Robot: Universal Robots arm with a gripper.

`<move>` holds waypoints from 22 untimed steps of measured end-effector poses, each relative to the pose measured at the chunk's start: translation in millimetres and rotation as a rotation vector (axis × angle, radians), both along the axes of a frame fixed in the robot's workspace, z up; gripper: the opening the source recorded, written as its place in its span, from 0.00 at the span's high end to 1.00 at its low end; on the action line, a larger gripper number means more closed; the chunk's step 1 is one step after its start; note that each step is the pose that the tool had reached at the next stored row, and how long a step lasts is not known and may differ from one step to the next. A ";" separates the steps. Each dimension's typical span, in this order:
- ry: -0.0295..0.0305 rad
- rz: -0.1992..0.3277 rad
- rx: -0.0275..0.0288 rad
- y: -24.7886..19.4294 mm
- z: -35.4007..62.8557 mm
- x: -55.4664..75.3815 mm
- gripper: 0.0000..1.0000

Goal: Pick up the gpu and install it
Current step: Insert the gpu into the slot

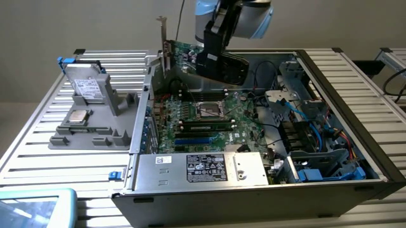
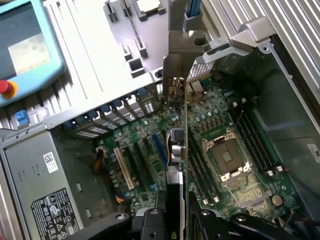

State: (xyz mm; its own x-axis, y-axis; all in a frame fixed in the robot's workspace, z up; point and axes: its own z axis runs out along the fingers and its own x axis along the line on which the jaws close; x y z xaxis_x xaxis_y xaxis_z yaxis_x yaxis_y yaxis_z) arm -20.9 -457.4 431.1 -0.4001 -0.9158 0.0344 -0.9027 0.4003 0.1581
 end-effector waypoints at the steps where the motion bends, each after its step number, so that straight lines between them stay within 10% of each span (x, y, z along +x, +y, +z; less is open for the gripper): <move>1: 0.0000 0.018 0.0000 0.0 -0.1 -0.1 0.73; 10: -0.0022 0.183 -0.0001 0.0 -0.3 -0.1 0.73; 22: -0.0228 0.355 -0.0017 -0.1 -0.3 0.0 0.73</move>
State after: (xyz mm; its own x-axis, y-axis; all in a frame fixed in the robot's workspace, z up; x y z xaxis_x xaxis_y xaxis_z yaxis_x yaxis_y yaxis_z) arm -20.9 -457.5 430.8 -0.0570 -0.9979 0.0308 -0.9889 0.0607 0.1359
